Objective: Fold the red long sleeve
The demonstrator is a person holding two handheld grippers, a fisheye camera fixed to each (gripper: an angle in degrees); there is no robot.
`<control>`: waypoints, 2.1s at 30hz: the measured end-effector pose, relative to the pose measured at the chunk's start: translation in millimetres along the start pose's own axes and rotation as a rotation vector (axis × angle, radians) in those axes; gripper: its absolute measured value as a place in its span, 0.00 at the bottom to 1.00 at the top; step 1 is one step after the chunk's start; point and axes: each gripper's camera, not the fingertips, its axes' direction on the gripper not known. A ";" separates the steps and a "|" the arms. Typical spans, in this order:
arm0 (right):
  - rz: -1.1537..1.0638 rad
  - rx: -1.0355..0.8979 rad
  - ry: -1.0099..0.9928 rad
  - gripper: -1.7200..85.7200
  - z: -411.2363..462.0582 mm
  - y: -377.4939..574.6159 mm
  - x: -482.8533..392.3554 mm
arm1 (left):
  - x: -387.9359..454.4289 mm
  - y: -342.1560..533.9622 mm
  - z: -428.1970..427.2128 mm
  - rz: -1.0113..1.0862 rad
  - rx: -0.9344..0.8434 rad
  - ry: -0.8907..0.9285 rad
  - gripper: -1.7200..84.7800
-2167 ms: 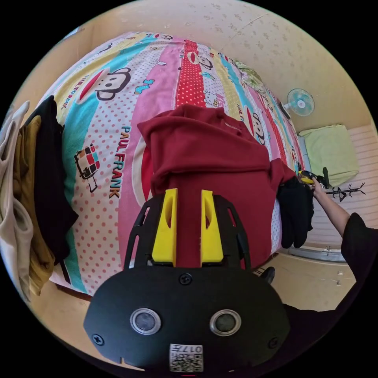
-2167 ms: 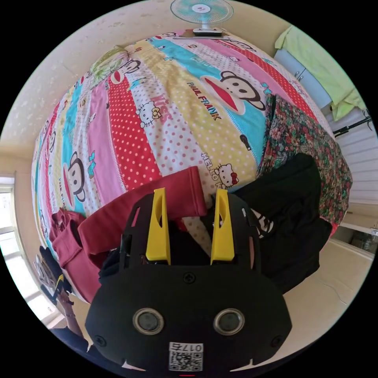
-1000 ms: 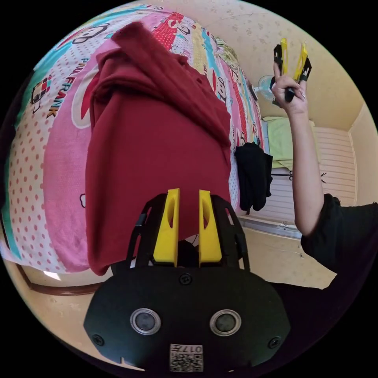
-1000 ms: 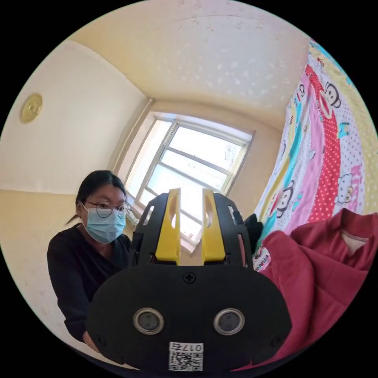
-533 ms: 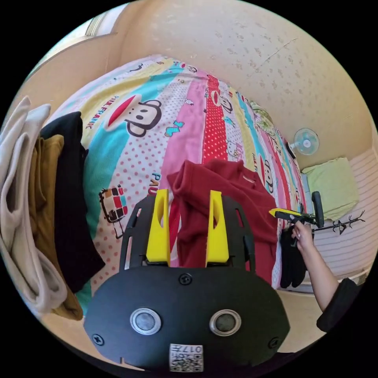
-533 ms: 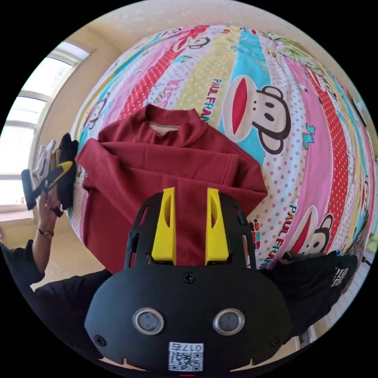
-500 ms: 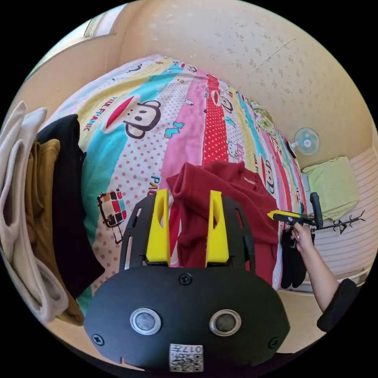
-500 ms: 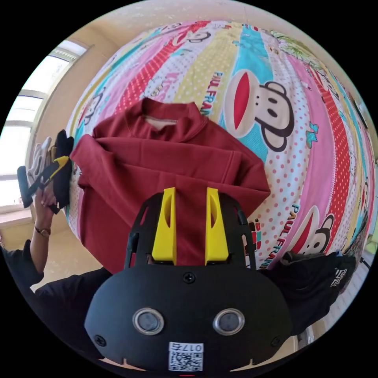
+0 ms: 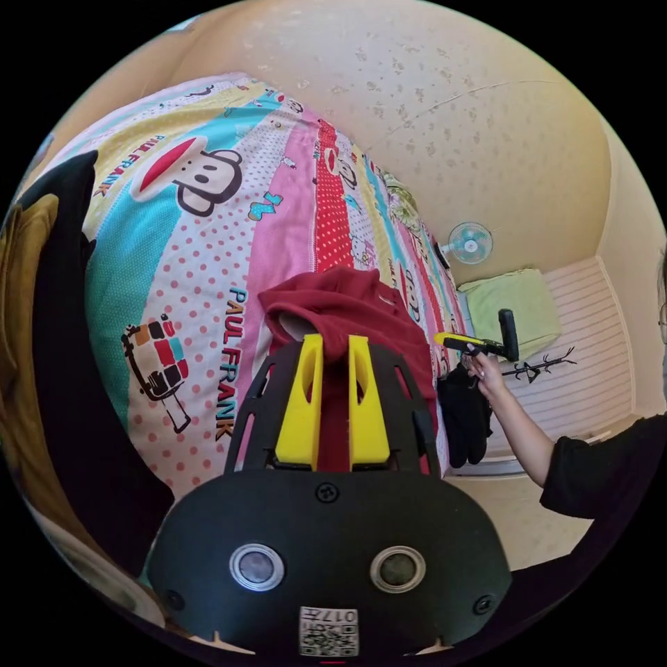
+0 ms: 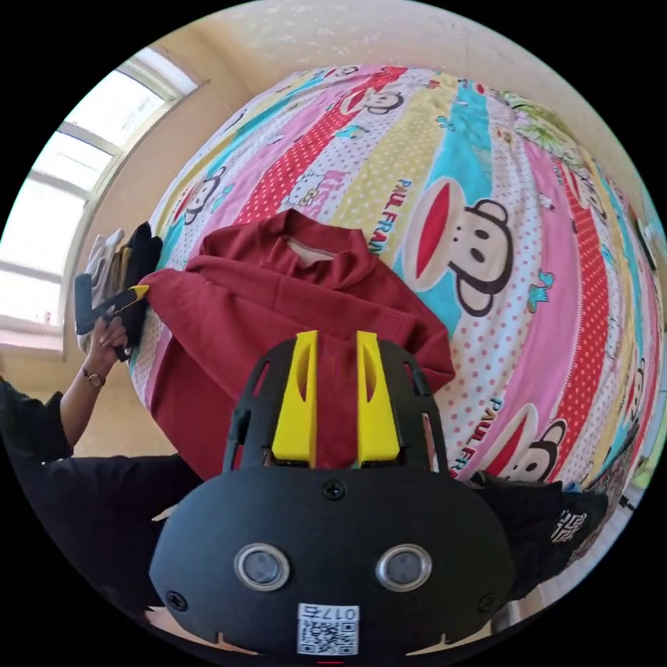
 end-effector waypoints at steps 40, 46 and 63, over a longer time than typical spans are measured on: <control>0.309 -0.372 -0.495 0.07 172.3 292.3 51.1 | 8.9 261.4 -28.2 -0.036 -0.527 -0.169 0.05; 0.260 -0.109 -0.785 0.06 58.1 359.9 56.6 | 65.6 310.9 -155.1 -0.157 -0.294 0.211 0.03; 0.317 0.352 -0.741 0.04 15.4 182.6 155.1 | 44.9 114.2 -120.5 -0.361 0.056 0.406 0.07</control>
